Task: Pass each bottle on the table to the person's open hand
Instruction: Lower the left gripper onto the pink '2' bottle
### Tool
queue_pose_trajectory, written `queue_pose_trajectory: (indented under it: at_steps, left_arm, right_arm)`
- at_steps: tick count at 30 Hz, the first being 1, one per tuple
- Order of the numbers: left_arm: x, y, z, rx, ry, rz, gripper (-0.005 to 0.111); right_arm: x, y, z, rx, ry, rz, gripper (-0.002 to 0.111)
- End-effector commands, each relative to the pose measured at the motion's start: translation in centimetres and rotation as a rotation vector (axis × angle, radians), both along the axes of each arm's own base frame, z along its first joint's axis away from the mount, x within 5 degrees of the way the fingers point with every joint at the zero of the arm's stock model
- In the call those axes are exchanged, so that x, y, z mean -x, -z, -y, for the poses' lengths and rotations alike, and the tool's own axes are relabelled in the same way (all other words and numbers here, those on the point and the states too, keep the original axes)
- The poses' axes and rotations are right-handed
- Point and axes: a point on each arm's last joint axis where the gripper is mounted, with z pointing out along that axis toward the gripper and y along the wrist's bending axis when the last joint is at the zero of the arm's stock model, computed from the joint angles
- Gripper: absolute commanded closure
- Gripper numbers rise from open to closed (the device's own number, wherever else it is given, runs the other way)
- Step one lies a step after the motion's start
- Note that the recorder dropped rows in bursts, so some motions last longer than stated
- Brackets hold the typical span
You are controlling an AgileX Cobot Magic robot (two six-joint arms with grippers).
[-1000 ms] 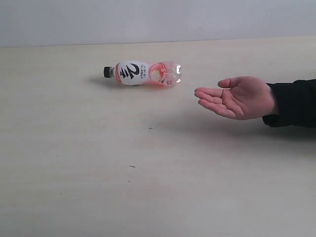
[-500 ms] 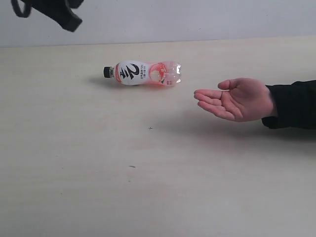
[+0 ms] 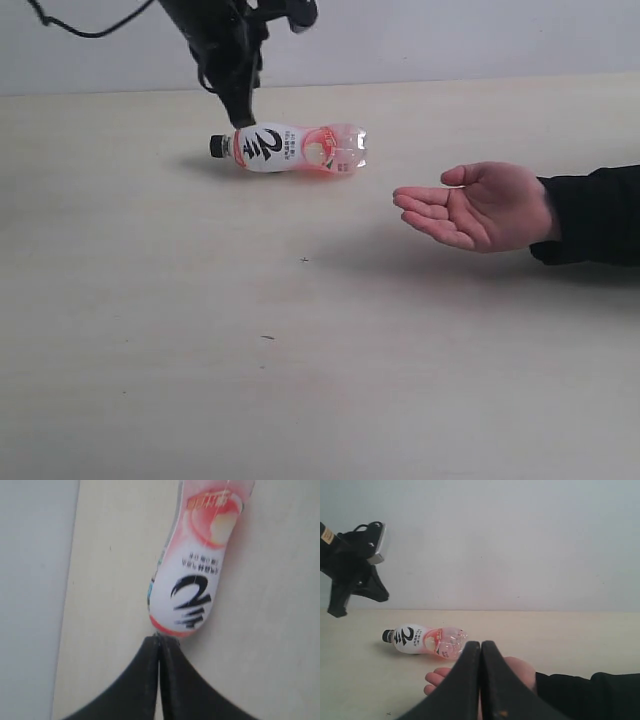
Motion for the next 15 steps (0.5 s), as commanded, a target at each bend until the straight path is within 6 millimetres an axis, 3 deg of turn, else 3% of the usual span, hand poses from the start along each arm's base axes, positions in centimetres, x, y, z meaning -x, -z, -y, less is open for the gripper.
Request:
queue_pose_trajectory:
  at_steps: [1, 5, 7, 15]
  left_arm:
    - [-0.8, 1.6, 2.8, 0.004, 0.068, 0.027, 0.076]
    - [-1.0, 3.4, 4.2, 0.001, 0.113, 0.040, 0.029]
    - [-1.2, 4.4, 4.7, 0.008, 0.119, 0.044, 0.014]
    - [-1.9, 7.5, 5.2, 0.001, 0.134, 0.046, 0.014]
  right_arm:
    - [0.0, 0.1, 0.0, 0.006, 0.002, 0.010, 0.108]
    - [0.0, 0.1, 0.0, 0.006, 0.002, 0.010, 0.108]
    - [0.0, 0.1, 0.0, 0.006, 0.002, 0.010, 0.108]
    - [0.0, 0.1, 0.0, 0.006, 0.002, 0.010, 0.108]
